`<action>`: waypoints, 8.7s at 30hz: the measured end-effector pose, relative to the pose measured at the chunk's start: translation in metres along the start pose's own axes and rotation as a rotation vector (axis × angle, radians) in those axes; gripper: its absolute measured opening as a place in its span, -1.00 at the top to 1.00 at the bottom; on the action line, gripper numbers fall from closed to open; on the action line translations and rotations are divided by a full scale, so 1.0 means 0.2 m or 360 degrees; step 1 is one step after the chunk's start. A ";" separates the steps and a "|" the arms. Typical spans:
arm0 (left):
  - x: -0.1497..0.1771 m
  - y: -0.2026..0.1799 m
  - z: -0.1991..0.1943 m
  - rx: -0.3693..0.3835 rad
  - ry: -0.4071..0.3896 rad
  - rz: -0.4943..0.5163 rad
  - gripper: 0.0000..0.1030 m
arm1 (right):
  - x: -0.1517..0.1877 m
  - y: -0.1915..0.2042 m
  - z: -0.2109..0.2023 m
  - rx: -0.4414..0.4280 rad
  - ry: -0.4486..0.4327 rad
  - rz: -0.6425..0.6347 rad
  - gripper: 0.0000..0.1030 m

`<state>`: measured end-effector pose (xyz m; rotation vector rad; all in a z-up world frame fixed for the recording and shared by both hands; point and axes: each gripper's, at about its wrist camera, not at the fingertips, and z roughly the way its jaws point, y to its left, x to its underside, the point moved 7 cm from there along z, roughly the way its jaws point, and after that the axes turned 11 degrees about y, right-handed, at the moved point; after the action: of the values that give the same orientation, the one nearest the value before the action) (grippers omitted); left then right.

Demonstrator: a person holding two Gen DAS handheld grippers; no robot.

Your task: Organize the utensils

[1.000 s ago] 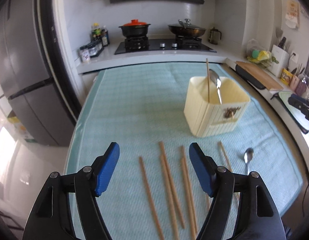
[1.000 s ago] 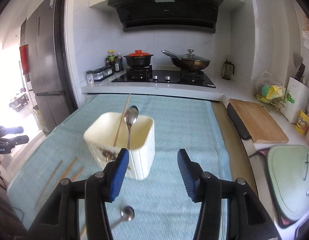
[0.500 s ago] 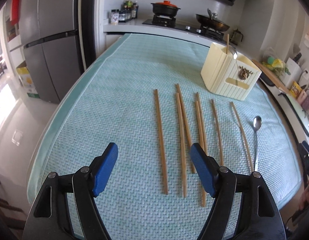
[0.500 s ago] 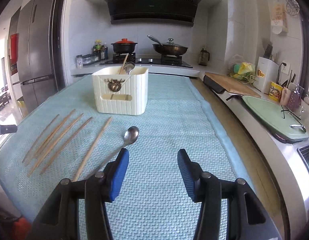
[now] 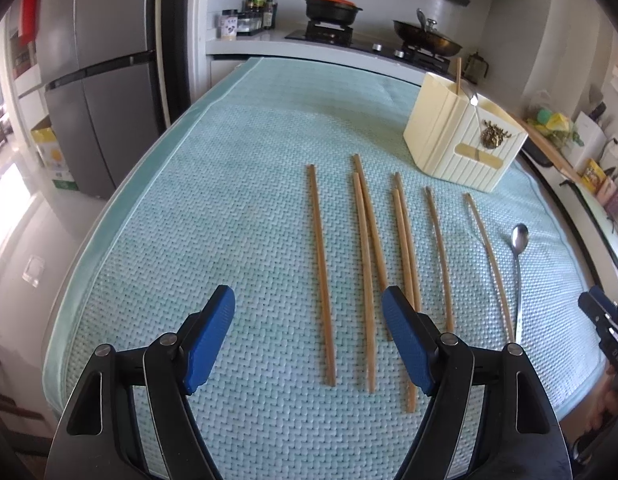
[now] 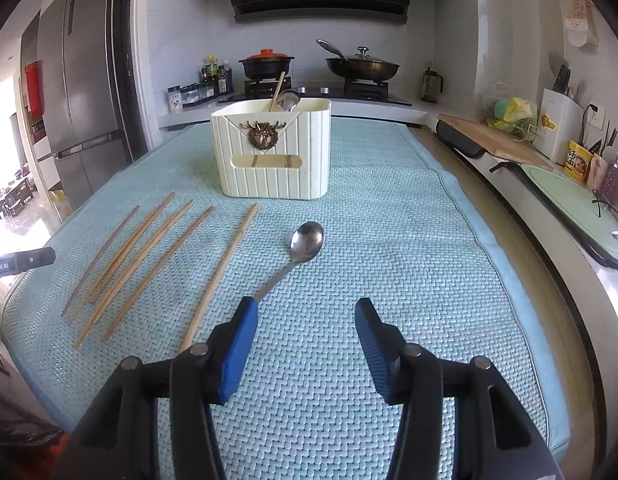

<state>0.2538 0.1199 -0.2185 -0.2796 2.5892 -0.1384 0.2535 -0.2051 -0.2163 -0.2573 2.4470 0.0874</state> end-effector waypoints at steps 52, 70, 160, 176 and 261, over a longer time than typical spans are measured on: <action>-0.42 0.01 0.47 -0.0164 0.0222 0.0106 -0.52 | -0.34 0.12 0.73 0.0176 0.0358 0.0252 -0.01; -0.52 -0.12 0.62 -0.0136 0.0286 0.0240 0.86 | -0.44 0.00 0.78 0.0183 0.0301 0.0205 0.32; -0.64 -0.36 -0.33 0.0328 -0.0334 0.0257 0.93 | -0.03 -0.57 0.35 -0.0338 0.0187 0.0737 0.14; -0.65 -0.35 -0.29 0.0334 -0.0317 0.0237 0.93 | 0.01 -0.57 0.35 -0.0481 0.0325 0.0847 0.13; -1.27 -0.56 -0.16 0.0117 -0.0153 0.0313 -0.76 | -1.52 -0.04 0.23 0.0139 -0.0126 -0.0584 -0.27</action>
<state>0.4700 0.0700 -0.0485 -0.0037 2.4927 -0.1452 0.5143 -0.1578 -0.0593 -0.6448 2.2791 -0.1654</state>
